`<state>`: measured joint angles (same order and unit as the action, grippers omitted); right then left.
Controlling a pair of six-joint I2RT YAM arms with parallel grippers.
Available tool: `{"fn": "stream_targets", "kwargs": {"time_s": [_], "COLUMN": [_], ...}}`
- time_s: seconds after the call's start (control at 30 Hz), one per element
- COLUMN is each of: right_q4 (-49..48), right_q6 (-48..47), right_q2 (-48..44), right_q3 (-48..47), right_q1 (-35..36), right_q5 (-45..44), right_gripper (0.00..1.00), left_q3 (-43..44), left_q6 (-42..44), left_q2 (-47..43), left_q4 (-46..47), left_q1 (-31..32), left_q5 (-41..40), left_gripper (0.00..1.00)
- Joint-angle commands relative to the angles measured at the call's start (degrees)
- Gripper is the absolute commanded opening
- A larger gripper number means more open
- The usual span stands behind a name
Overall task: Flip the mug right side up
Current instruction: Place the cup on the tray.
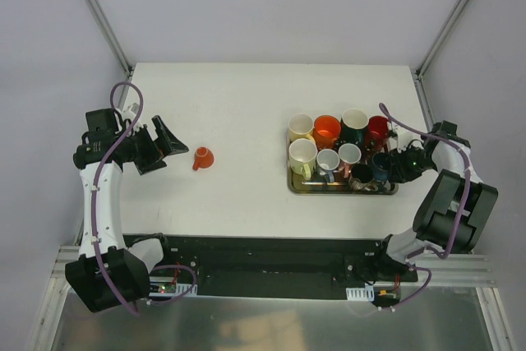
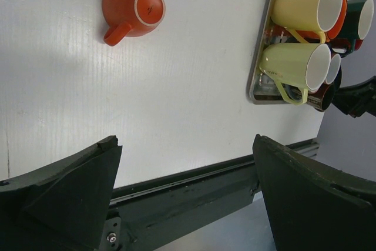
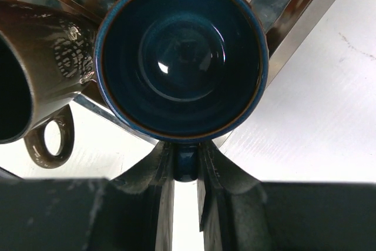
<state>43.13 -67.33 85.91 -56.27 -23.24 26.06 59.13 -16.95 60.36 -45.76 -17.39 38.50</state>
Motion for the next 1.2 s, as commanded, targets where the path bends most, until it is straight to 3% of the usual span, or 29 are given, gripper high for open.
{"fn": "stream_targets", "kwargs": {"time_s": [0.0,0.27,0.5,0.73,0.9,1.17], "right_q4": [-0.7,0.9,4.5,11.3,9.8,6.0], "right_q6": [0.2,-0.5,0.4,5.0,11.8,20.5], "right_q2": [0.7,0.1,-5.4,-12.9,-20.8,-30.0], "right_q3": [-0.4,0.0,-2.4,-8.9,-10.0,-10.6], "right_q1": [0.5,0.6,-2.3,-3.5,-0.5,8.6], "right_q5": [1.2,-1.0,-0.9,3.6,7.0,6.7], "right_gripper": [0.01,0.32,0.51,0.55,0.58,0.59], "left_q3": [2.0,2.1,2.8,3.1,6.5,3.3], "left_q6": [1.0,2.0,7.3,10.9,13.1,27.0], "left_q2": [-0.3,1.2,4.9,9.8,17.7,24.5], "left_q4": [-0.4,-1.3,-2.8,-2.6,-2.2,5.8], "left_q1": [-1.0,-1.1,2.3,13.2,14.9,17.3], "left_q5": [0.3,-1.0,-5.4,-14.4,-18.1,-18.6], "left_gripper": [0.99,0.99,0.99,0.99,0.92,0.77]}}
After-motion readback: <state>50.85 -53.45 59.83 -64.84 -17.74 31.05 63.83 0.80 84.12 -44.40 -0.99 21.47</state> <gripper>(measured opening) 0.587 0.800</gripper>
